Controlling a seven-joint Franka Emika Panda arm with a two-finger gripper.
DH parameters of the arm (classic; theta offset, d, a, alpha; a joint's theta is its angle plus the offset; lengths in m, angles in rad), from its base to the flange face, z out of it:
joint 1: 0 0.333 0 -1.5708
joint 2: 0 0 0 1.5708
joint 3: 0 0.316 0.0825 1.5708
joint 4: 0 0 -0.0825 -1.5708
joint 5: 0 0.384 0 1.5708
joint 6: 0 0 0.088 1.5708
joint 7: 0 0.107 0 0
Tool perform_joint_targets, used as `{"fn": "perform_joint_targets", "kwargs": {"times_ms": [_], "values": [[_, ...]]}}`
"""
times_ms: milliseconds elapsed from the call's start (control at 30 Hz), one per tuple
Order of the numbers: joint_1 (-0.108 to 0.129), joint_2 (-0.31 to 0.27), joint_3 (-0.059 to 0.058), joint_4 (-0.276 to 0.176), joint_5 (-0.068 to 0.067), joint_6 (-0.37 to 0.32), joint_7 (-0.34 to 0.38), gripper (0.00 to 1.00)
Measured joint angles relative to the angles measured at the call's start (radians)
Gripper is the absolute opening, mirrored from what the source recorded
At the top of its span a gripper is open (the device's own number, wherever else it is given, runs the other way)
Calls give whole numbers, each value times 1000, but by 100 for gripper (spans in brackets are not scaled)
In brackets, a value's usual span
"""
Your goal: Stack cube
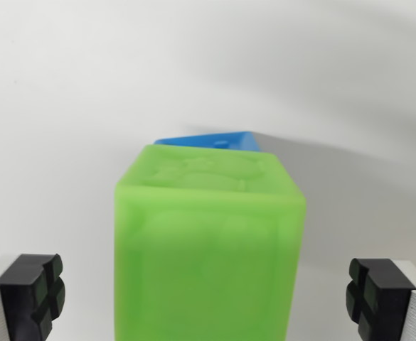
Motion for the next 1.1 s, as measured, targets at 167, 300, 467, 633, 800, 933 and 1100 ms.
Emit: {"fn": "perform_joint_targets", "kwargs": {"times_ms": [167,300,467,633,800,933,1100], "values": [[0,-41,-1,-2,-5,-37,3,100],[0,-75,-2,-2,-10,-72,6,100],[0,-125,-3,-1,-17,-121,11,100],[0,-175,-3,5,-22,-177,14,100],[0,-220,-3,17,-26,-234,18,100],[0,-256,-3,29,-29,-282,20,100],[0,-293,-3,47,-32,-336,23,100]]}}
